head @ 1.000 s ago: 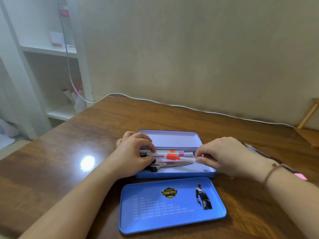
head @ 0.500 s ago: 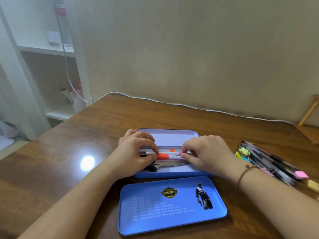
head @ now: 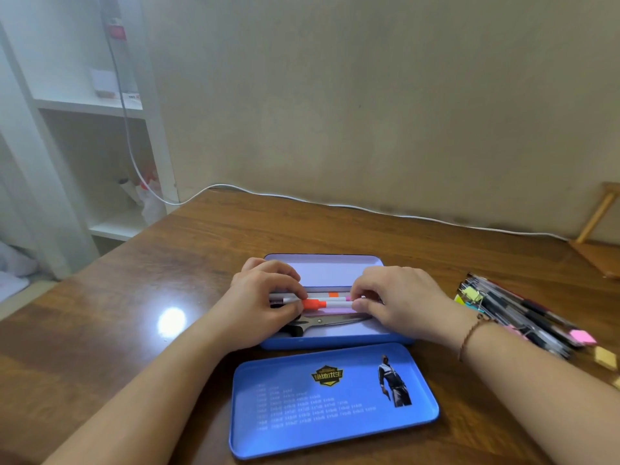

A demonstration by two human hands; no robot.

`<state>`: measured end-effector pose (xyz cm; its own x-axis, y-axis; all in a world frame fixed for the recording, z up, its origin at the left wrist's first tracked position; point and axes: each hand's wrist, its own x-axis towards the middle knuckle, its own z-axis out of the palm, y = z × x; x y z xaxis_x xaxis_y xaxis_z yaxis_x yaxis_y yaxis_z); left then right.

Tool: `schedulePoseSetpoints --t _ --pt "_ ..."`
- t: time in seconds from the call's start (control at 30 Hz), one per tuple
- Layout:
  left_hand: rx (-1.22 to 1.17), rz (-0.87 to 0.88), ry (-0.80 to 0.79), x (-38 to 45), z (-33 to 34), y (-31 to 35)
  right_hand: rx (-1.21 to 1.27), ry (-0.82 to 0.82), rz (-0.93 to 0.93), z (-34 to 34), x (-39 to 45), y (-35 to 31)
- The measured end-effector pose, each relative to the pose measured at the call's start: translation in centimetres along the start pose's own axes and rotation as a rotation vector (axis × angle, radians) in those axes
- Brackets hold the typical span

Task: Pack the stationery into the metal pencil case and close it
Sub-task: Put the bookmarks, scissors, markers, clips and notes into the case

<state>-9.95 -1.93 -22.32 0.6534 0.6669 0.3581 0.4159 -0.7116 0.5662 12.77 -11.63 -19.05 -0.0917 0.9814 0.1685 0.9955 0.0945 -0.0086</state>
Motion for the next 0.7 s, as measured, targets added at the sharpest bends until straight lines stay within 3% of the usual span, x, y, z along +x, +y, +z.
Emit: schedulePoseSetpoints --t 0.23,0.57,0.7 --pt "0.005 -0.025 0.002 0.13 0.12 0.07 -0.064 0.164 -0.06 0.63 -0.32 0.14" --pt "0.012 -0.017 -0.022 0.13 0.19 -0.07 -0.078 0.062 -0.108 -0.09 -0.25 0.08" --pt "0.01 0.011 -0.022 0.09 0.12 -0.08 -0.073 0.091 -0.096 0.0 -0.21 0.21"
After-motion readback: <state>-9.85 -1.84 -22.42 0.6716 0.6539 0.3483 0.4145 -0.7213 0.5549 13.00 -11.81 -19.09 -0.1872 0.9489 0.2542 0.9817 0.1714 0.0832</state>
